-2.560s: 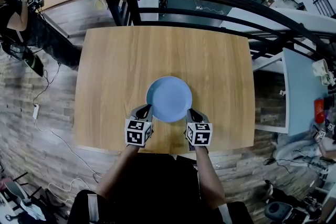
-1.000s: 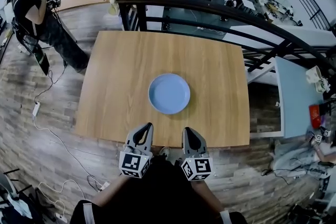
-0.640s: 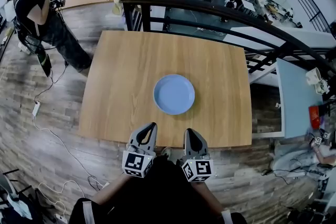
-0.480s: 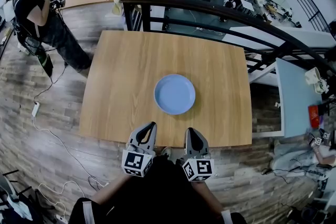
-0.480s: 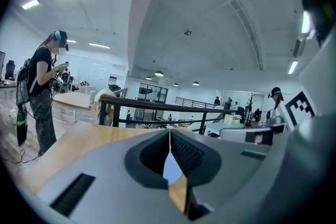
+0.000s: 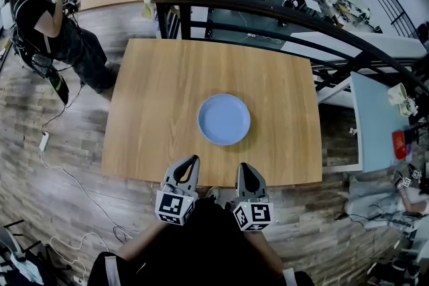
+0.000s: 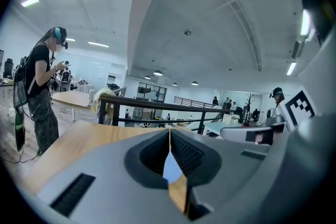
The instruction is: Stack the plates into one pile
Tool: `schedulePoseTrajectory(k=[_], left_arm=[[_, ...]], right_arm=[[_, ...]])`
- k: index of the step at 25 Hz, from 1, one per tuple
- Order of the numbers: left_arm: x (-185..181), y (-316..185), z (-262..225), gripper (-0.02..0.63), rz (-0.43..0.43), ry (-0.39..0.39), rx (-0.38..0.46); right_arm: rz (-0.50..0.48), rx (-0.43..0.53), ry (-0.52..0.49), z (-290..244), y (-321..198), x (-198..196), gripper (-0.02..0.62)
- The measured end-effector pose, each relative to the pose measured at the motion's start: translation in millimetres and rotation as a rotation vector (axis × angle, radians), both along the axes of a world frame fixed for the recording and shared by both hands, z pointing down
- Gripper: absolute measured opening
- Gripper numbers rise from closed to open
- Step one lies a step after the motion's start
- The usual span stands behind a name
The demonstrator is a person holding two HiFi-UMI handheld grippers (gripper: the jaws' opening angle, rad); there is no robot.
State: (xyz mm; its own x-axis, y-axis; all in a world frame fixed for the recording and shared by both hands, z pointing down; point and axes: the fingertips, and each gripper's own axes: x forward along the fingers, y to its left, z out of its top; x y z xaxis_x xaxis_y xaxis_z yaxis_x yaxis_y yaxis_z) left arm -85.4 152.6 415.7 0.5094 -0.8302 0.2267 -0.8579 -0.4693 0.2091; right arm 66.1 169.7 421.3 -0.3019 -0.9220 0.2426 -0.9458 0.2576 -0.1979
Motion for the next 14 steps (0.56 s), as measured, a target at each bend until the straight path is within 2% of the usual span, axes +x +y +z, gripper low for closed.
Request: schedulePoseTrajectory(k=[14], left_arm=[[-13,-5,6,0.026,0.000,-0.001,-0.006]], right_arm=[[-0.004,-0.005,0.001,4,-5,-14,0.032]])
